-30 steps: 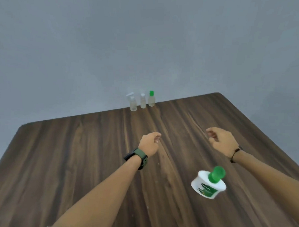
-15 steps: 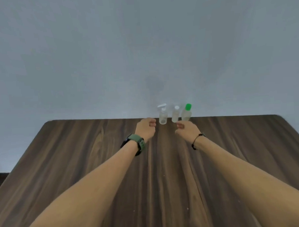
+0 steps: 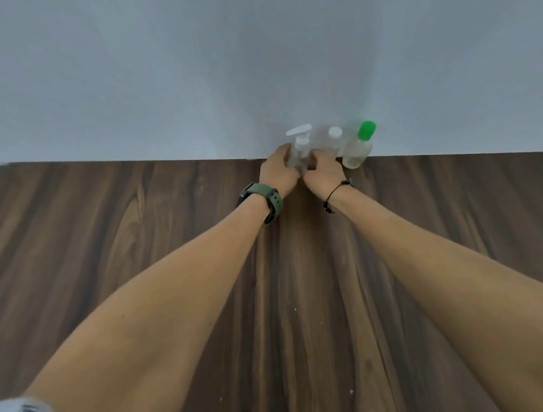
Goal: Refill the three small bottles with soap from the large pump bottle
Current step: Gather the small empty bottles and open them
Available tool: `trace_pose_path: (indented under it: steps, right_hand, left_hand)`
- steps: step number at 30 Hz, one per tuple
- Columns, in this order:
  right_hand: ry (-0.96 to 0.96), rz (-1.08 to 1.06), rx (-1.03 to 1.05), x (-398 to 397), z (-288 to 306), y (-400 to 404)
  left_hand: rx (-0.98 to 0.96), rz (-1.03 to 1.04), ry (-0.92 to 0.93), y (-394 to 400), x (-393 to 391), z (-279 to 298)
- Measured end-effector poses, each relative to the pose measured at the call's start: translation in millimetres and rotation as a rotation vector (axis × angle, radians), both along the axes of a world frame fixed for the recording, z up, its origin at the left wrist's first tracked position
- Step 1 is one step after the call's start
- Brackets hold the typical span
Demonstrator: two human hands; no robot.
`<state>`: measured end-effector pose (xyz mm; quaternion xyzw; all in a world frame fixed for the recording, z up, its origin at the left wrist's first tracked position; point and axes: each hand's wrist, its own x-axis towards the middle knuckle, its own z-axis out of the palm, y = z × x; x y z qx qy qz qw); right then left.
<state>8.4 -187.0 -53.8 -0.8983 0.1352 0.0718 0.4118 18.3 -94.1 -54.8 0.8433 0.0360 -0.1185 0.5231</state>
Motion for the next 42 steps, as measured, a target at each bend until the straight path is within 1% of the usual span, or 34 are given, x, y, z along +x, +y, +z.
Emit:
trace_pose_path:
  steps: [4,5,9,12,15,18,23,28,33,38,42]
  right_hand:
    - [-0.029,-0.005,0.016,-33,8,12]
    - [-0.033,-0.001,0.034,-47,10,20]
    - [-0.059,0.054,0.082,-128,15,66]
    - [-0.043,0.077,0.11,-199,12,109]
    - [-0.065,0.098,0.139,-266,7,145]
    - [-0.058,0.172,0.116,-321,5,166]
    - [-0.031,0.347,0.064,-384,-2,180]
    - [-0.026,0.436,0.023,-419,-7,180]
    - [-0.019,0.492,-0.028,-432,-9,177]
    - [0.007,0.516,-0.027,-437,-6,178]
    - [0.007,0.476,-0.015,-430,1,168]
  left_hand:
    - [0.114,0.02,-0.041,25,-33,17]
    - [0.116,0.032,-0.041,36,-48,20]
    - [0.139,0.052,-0.074,92,-138,26]
    - [0.16,0.133,-0.064,136,-212,23]
    - [0.098,0.234,-0.033,171,-281,24]
    - [0.058,0.302,-0.022,191,-344,25]
    - [-0.011,0.449,0.033,206,-423,16]
    - [-0.024,0.521,0.061,205,-465,8]
    - [-0.061,0.576,0.067,198,-486,5]
    - [-0.075,0.604,0.082,195,-491,5]
    - [-0.115,0.637,0.101,205,-492,12]
